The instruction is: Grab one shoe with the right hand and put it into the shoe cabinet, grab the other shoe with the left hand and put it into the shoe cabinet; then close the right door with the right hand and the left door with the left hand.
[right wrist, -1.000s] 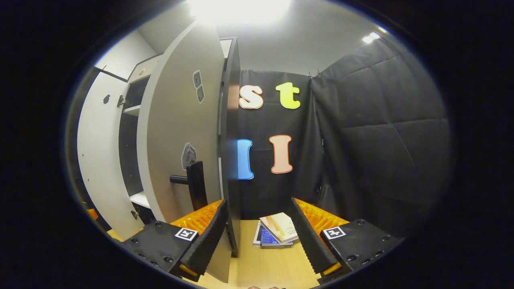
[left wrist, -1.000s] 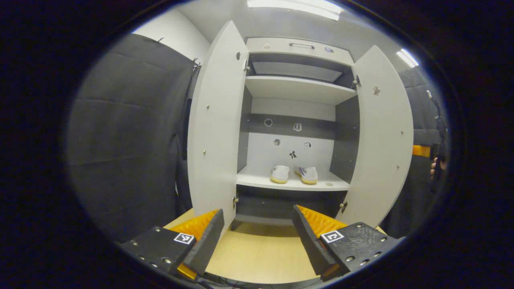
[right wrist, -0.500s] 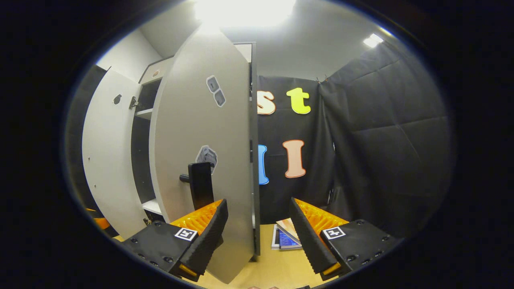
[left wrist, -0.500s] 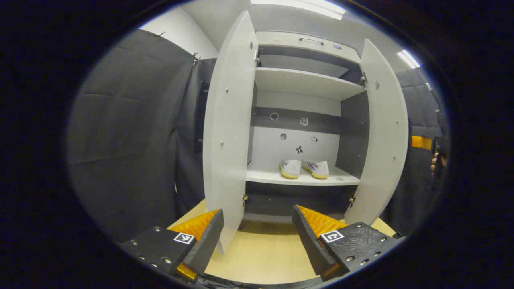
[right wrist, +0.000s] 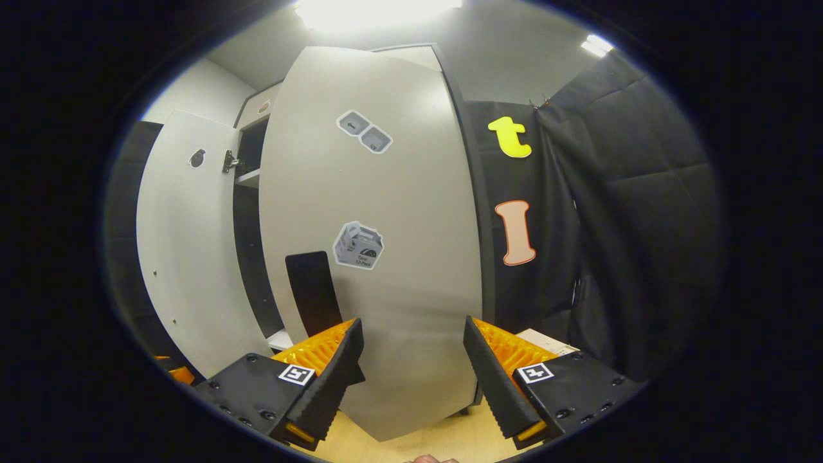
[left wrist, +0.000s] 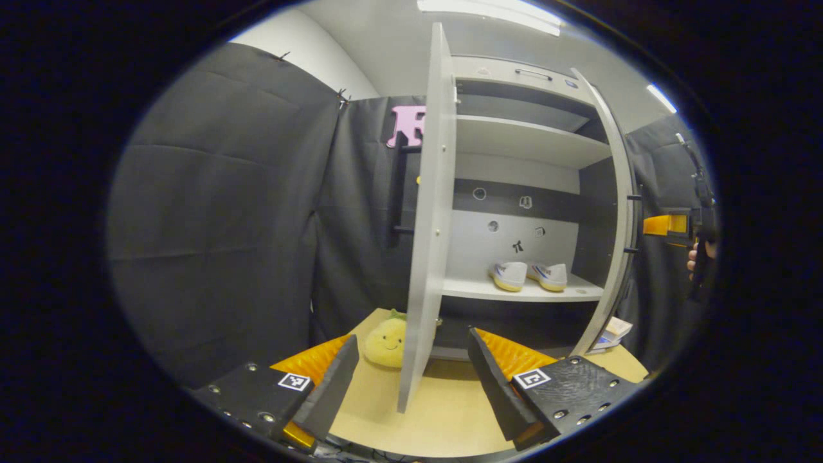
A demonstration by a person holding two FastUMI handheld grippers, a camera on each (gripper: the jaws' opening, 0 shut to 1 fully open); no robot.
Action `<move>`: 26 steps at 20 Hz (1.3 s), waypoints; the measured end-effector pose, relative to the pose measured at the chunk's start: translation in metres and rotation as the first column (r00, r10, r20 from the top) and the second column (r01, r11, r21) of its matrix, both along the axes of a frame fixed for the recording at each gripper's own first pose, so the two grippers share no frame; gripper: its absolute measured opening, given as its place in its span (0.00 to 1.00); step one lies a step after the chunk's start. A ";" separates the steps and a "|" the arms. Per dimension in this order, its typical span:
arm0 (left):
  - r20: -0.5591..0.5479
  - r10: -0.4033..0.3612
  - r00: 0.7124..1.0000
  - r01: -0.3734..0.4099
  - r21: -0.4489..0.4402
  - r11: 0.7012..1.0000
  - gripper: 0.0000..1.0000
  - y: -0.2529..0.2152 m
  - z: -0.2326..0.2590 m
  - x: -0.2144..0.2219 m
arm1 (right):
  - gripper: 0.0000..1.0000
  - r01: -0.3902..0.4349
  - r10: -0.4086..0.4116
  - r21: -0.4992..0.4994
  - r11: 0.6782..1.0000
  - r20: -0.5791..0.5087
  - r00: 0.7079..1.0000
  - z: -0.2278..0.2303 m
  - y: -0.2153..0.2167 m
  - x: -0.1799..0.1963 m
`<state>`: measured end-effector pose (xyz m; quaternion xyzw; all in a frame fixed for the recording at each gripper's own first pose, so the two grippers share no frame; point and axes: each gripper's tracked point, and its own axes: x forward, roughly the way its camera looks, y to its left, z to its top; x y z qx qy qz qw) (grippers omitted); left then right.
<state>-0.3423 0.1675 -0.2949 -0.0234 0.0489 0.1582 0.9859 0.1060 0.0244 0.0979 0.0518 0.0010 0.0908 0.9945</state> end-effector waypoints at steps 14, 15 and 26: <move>0.077 0.040 0.996 -0.040 0.008 0.999 0.99 0.118 0.063 -0.006 | 0.98 0.169 -0.170 -0.017 0.985 -0.057 0.984 -0.035 -0.045 -0.016; 0.087 0.026 0.996 -0.027 0.009 1.000 0.99 0.123 0.071 -0.001 | 0.98 0.174 -0.176 -0.028 0.984 -0.062 0.983 -0.038 -0.046 -0.019; 0.135 -0.234 0.963 0.226 0.073 0.971 0.99 0.119 0.121 0.080 | 0.98 0.198 -0.210 -0.117 0.973 -0.105 0.972 -0.066 -0.058 -0.047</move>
